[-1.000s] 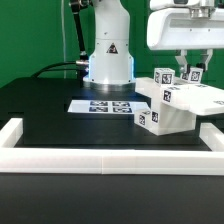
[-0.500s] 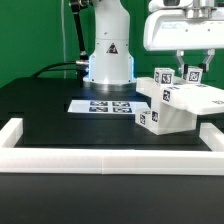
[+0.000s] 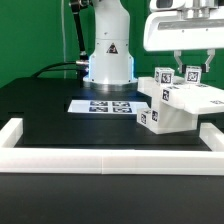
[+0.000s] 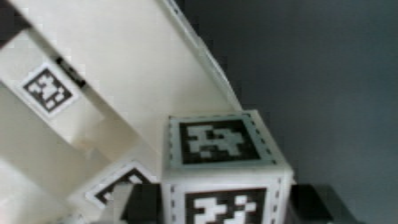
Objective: Assemble chair
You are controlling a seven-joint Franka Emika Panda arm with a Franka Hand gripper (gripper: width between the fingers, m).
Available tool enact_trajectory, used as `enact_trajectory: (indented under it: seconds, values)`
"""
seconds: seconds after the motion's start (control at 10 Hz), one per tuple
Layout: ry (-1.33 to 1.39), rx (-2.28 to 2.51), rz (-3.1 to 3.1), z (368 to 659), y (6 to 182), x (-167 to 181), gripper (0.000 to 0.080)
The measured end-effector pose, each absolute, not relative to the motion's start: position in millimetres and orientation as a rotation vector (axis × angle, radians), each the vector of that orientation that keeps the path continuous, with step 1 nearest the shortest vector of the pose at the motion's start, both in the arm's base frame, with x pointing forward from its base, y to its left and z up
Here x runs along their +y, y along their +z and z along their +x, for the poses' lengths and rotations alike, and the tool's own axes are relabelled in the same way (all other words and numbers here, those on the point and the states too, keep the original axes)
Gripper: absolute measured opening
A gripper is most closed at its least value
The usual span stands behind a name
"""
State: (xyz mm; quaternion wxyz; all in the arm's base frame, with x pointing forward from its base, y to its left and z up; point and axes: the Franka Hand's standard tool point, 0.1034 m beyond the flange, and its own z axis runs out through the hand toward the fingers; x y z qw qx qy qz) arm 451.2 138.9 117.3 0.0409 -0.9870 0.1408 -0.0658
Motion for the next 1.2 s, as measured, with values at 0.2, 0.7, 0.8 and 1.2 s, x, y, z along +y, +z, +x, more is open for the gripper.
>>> enact_trajectory:
  seconds: [0.2,0.7,0.8,1.2]
  values:
    - [-0.194,0.577,-2.991,451.1,117.3,139.2,0.0285]
    - [-0.172,0.871,-2.898,450.5,117.2,140.5,0.0364]
    - [-0.172,0.870,-2.898,450.5,117.2,140.5,0.0503]
    - [-0.186,0.605,-2.976,448.9,117.1,145.1,0.0648]
